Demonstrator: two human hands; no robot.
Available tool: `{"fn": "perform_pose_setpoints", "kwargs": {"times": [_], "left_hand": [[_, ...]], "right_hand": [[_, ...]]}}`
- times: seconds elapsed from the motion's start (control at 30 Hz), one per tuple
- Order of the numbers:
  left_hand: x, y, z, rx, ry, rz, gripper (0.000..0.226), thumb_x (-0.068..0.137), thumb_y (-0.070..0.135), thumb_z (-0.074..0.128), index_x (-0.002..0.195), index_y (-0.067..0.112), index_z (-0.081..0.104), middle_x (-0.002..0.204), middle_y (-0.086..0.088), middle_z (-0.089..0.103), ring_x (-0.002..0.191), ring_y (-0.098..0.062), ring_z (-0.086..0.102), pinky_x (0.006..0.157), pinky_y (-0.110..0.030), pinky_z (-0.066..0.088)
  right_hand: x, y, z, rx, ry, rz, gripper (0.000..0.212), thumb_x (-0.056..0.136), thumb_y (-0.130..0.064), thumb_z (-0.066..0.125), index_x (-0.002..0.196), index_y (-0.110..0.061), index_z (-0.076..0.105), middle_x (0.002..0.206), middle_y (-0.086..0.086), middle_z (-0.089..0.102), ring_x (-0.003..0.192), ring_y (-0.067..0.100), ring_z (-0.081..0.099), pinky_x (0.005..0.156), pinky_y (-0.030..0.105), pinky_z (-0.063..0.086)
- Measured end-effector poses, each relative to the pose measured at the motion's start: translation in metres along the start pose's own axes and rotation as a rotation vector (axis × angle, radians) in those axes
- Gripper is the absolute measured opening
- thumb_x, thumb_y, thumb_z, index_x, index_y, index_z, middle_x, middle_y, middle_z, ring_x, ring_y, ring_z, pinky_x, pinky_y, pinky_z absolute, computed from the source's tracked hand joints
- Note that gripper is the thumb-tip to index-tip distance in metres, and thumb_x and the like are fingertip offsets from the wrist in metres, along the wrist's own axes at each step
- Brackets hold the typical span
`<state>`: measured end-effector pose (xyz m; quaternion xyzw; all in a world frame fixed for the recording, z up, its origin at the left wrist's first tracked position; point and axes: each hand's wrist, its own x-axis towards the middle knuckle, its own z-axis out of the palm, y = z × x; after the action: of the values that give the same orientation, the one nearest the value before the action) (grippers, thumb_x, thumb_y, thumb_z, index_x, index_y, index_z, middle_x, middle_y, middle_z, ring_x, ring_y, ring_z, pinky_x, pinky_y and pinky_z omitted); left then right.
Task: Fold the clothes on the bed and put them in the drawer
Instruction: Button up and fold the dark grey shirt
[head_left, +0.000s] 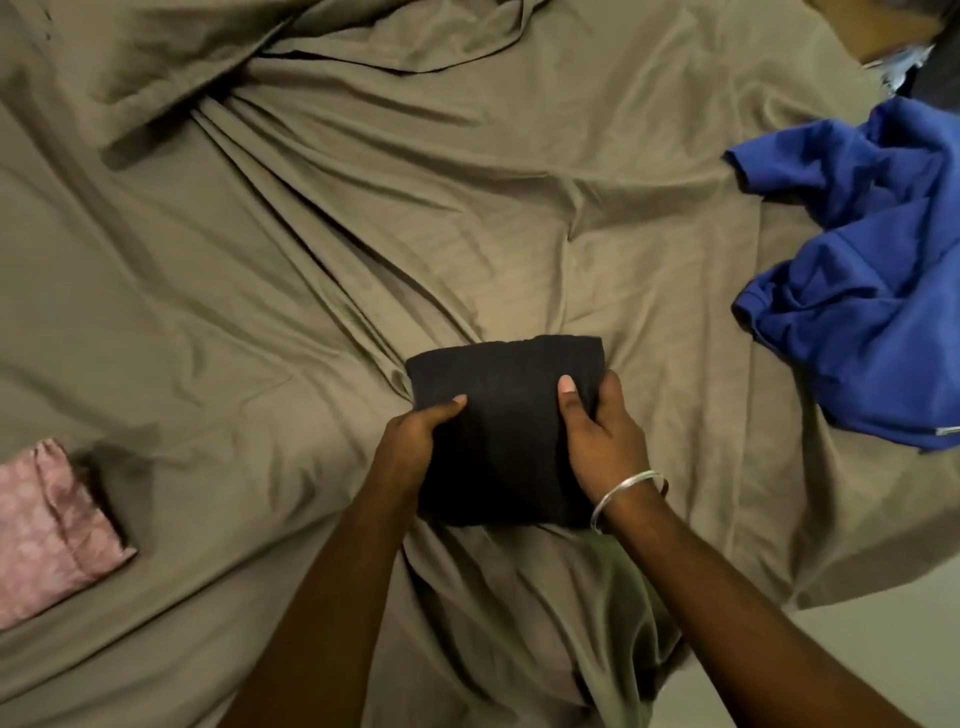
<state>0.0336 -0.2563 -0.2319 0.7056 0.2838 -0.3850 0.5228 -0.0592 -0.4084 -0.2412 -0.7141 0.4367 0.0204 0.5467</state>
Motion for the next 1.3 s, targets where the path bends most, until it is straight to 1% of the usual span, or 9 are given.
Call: {"fn": "perform_pose_setpoints", "kwargs": {"times": [0.17, 0.27, 0.33, 0.53, 0.7, 0.97, 1.07, 1.2, 1.3], "left_hand": [[-0.015, -0.020, -0.006, -0.198, -0.171, 0.131, 0.038, 0.095, 0.024, 0.061, 0.131, 0.012, 0.060, 0.121, -0.006, 0.070, 0.112, -0.025, 0.066, 0.100, -0.040, 0.051], [-0.028, -0.032, -0.009, -0.251, -0.148, 0.162, 0.038, 0.094, 0.026, 0.062, 0.130, 0.015, 0.061, 0.122, -0.002, 0.070, 0.114, -0.022, 0.065, 0.100, -0.040, 0.051], [-0.034, -0.035, -0.017, -0.296, -0.100, 0.194, 0.037, 0.089, 0.027, 0.067, 0.125, 0.017, 0.064, 0.117, 0.000, 0.072, 0.110, -0.021, 0.067, 0.102, -0.045, 0.050], [-0.059, -0.022, -0.101, -0.370, -0.102, 0.281, 0.041, 0.095, 0.035, 0.055, 0.133, 0.020, 0.059, 0.121, 0.004, 0.070, 0.112, -0.017, 0.067, 0.100, -0.042, 0.052], [-0.064, -0.014, -0.233, -0.314, 0.077, 0.419, 0.034, 0.099, 0.038, 0.052, 0.129, 0.024, 0.059, 0.120, 0.007, 0.070, 0.113, -0.016, 0.066, 0.101, -0.043, 0.050], [-0.027, -0.032, -0.437, -0.382, 0.489, 0.464, 0.038, 0.096, 0.040, 0.056, 0.126, 0.018, 0.064, 0.116, -0.005, 0.072, 0.107, -0.026, 0.068, 0.098, -0.046, 0.052], [-0.005, -0.043, -0.466, -0.347, 0.566, 0.449, 0.033, 0.102, 0.033, 0.049, 0.129, 0.016, 0.060, 0.119, -0.004, 0.068, 0.106, -0.021, 0.066, 0.094, -0.035, 0.051], [0.021, -0.064, -0.467, -0.135, 0.663, 0.396, 0.042, 0.103, 0.038, 0.047, 0.138, 0.015, 0.053, 0.137, -0.006, 0.056, 0.129, -0.026, 0.050, 0.103, -0.026, 0.034], [0.016, -0.063, -0.461, 0.066, 0.828, 0.389, 0.036, 0.102, 0.041, 0.046, 0.128, 0.018, 0.055, 0.126, -0.005, 0.060, 0.122, -0.028, 0.053, 0.091, -0.028, 0.033]], "right_hand": [[-0.020, 0.002, 0.002, -0.016, 0.076, -0.053, 0.029, 0.097, -0.052, 0.047, 0.111, -0.027, 0.045, 0.093, -0.006, 0.066, 0.090, 0.027, 0.062, 0.073, 0.031, 0.043], [-0.027, 0.006, 0.004, 0.055, 0.144, -0.107, 0.022, 0.099, -0.045, 0.048, 0.098, -0.023, 0.045, 0.075, -0.016, 0.061, 0.076, 0.006, 0.061, 0.060, 0.021, 0.038], [-0.033, 0.006, 0.007, 0.140, 0.153, -0.146, 0.020, 0.100, -0.041, 0.050, 0.095, -0.022, 0.046, 0.074, -0.023, 0.062, 0.070, -0.007, 0.057, 0.066, 0.020, 0.041], [-0.068, -0.036, 0.063, 0.280, 0.035, -0.246, 0.009, 0.100, -0.037, 0.053, 0.097, -0.029, 0.051, 0.091, -0.017, 0.064, 0.085, -0.005, 0.059, 0.083, 0.030, 0.047], [-0.111, -0.087, 0.171, 0.504, -0.206, -0.259, 0.019, 0.086, -0.041, 0.066, 0.098, -0.030, 0.058, 0.100, -0.013, 0.070, 0.101, 0.010, 0.065, 0.092, 0.038, 0.050], [-0.181, -0.154, 0.371, 0.321, -0.373, -0.374, 0.024, 0.098, -0.039, 0.055, 0.106, -0.017, 0.048, 0.094, -0.008, 0.065, 0.085, 0.008, 0.063, 0.079, 0.030, 0.052], [-0.189, -0.150, 0.415, 0.219, -0.377, -0.408, 0.021, 0.100, -0.038, 0.052, 0.103, -0.019, 0.042, 0.097, -0.004, 0.064, 0.087, 0.013, 0.062, 0.075, 0.028, 0.050], [-0.183, -0.126, 0.437, 0.048, -0.331, -0.365, 0.031, 0.101, -0.040, 0.048, 0.115, -0.013, 0.046, 0.115, 0.007, 0.063, 0.101, 0.023, 0.060, 0.089, 0.038, 0.050], [-0.184, -0.124, 0.439, -0.008, -0.249, -0.393, 0.034, 0.101, -0.042, 0.045, 0.115, -0.011, 0.047, 0.113, 0.007, 0.064, 0.099, 0.027, 0.061, 0.086, 0.040, 0.050]]}}
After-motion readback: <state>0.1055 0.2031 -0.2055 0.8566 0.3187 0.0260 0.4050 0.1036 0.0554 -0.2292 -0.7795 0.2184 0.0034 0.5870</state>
